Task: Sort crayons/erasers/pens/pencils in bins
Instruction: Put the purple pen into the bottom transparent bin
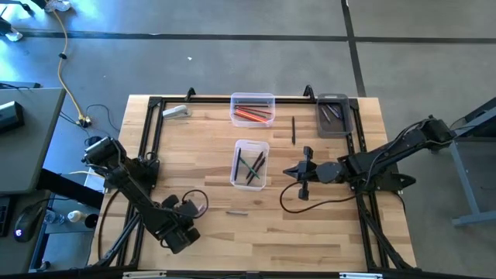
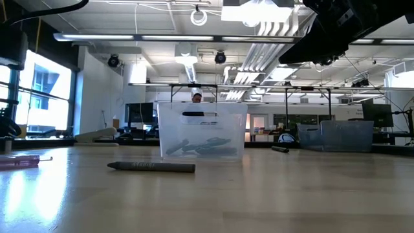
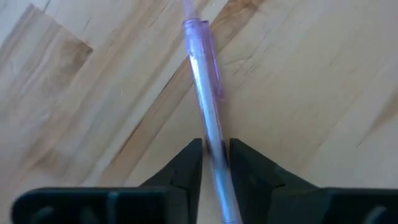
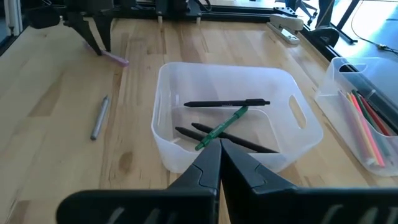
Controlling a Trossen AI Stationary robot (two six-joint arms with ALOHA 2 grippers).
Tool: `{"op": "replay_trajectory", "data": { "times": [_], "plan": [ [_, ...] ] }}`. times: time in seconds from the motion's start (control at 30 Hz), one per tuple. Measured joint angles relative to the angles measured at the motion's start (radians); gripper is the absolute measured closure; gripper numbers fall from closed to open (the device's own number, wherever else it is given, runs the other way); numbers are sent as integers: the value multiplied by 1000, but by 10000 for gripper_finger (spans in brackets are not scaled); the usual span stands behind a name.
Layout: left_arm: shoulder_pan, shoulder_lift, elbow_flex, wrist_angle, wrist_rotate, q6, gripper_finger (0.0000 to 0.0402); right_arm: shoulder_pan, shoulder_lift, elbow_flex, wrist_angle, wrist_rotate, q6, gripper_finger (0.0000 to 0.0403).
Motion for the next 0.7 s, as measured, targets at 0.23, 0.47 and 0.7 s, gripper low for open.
{"op": "replay_trajectory", "data": {
  "times": [0.23, 0.47, 0.7],
  "plan": [
    [1, -1, 1, -12, -9, 118, 391, 0, 0, 0, 0, 0, 24, 403],
    [4, -13, -1, -46, -8, 154, 391, 0, 0, 0, 0, 0, 23, 403],
    [20, -92, -2, -59, -54, 196, 391, 0, 0, 0, 0, 0, 23, 403]
  ]
}}
